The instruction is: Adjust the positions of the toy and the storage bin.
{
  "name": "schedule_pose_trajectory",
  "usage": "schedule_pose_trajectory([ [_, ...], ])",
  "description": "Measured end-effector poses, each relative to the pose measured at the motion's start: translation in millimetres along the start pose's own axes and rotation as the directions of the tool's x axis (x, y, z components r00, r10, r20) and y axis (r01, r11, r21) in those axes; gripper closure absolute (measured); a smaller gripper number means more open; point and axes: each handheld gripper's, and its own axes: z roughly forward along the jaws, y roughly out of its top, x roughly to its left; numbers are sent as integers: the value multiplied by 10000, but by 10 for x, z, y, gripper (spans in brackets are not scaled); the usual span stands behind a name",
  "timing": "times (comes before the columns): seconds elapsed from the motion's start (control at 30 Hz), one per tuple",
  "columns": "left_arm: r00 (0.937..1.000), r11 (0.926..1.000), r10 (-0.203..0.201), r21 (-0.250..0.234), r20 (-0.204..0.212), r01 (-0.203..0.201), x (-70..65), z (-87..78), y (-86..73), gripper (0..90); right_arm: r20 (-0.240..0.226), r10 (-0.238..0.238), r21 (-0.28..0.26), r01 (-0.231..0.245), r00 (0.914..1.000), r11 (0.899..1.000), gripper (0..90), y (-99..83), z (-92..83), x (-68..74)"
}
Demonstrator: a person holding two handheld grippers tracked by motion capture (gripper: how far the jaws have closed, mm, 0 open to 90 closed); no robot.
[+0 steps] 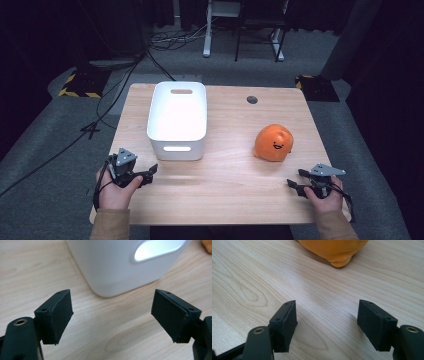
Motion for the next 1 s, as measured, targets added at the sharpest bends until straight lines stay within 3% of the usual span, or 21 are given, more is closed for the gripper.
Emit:
schedule_pose_trajectory([
  [0.2, 9999, 9962, -60, -866, 145, 72, -17, -134, 152, 185, -7, -38, 2, 38, 10000, 10000, 322, -1, 0, -3],
  [0.33, 9999, 9937, -73, -1114, 137, 88, -17, -175, 225, 200, -8, -24, 6, 24, 10000, 10000, 322, 0, 0, -2],
  [0.57, 9994, 9839, -199, -1772, 293, 248, -50, -224, 386, 241, -11, -41, -2, 41, 10000, 10000, 322, -1, 0, -3],
  [0.6, 9987, 9798, -386, -1950, 324, 442, -54, -232, 436, 253, -10, -25, 6, 25, 10000, 10000, 321, 0, 0, -2],
  [0.83, 9996, 9837, -168, -1786, 217, 204, -43, -181, 641, 253, -8, -27, 5, 27, 10000, 10000, 322, 0, 0, -3],
  [1.0, 9989, 9821, -351, -1838, 312, 402, 16, -76, 784, 257, -8, -10, 11, 10, 10000, 10000, 321, 0, 0, -1],
])
